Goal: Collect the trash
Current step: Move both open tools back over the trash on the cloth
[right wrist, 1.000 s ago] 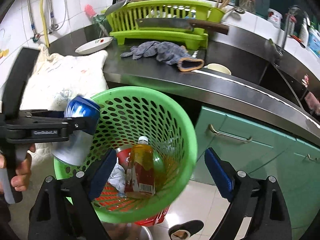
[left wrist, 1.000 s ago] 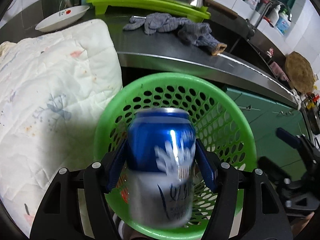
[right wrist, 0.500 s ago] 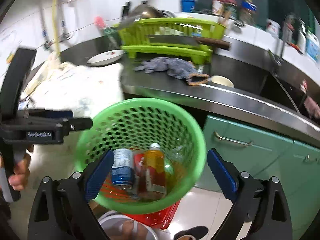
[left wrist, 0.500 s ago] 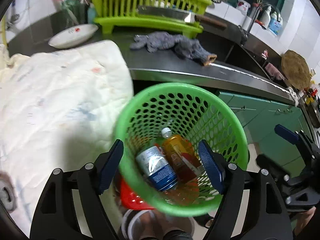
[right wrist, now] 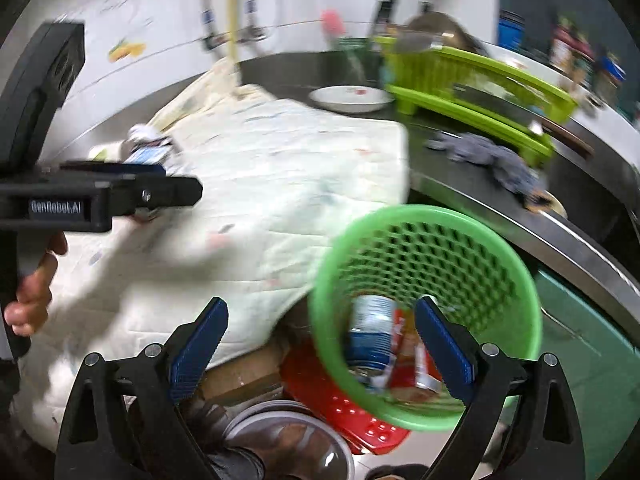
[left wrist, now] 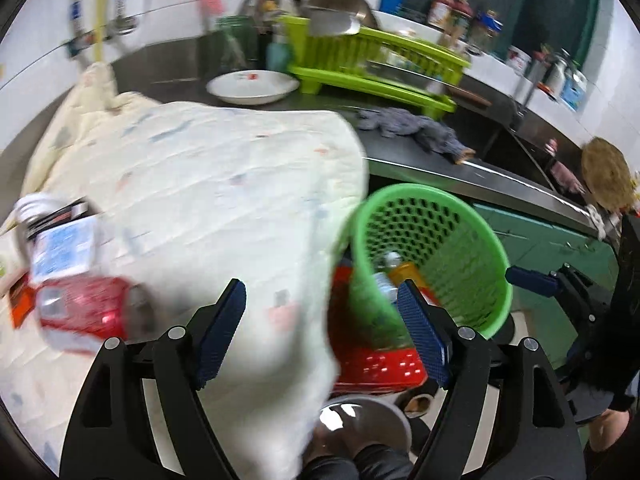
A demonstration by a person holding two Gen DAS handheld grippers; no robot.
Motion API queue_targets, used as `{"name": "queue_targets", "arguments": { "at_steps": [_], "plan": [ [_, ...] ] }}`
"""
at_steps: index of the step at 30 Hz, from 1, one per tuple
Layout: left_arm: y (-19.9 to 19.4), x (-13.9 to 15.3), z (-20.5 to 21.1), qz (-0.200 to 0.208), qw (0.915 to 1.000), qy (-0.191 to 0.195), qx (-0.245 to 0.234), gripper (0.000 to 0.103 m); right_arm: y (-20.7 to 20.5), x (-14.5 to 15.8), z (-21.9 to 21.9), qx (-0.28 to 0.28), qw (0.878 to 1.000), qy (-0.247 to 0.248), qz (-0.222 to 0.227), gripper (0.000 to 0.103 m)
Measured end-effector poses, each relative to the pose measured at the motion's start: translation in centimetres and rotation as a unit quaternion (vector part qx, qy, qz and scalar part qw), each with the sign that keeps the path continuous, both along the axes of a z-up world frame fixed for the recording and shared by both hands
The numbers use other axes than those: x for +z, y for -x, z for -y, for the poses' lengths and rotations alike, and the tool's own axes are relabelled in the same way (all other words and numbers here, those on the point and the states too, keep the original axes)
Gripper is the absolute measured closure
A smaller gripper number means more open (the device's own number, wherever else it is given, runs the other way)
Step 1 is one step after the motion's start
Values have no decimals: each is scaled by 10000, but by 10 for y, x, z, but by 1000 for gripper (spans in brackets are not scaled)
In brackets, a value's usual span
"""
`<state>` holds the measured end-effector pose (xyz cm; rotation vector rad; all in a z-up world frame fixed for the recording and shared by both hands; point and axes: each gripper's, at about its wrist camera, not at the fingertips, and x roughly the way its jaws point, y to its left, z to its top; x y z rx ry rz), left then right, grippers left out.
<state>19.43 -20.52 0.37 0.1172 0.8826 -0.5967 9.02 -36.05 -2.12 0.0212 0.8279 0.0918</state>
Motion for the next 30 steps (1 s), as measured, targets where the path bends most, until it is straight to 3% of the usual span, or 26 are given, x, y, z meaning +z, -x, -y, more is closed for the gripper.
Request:
{"name": "queue_targets", "arguments": {
  "at_steps": [5, 14, 30],
  "plan": [
    [-3, 6, -54, 72, 9987, -61, 493, 26, -24, 1, -46, 527, 9986, 83, -30, 12],
    [-20, 5, -152, 106, 9887, -119, 1492, 26, -66, 10, -123, 1403, 9891, 449, 75, 12],
    [-41, -15, -250, -56, 9679, -131, 2508, 26, -139, -8, -219, 2877, 9522, 1006, -208, 12]
  ]
}}
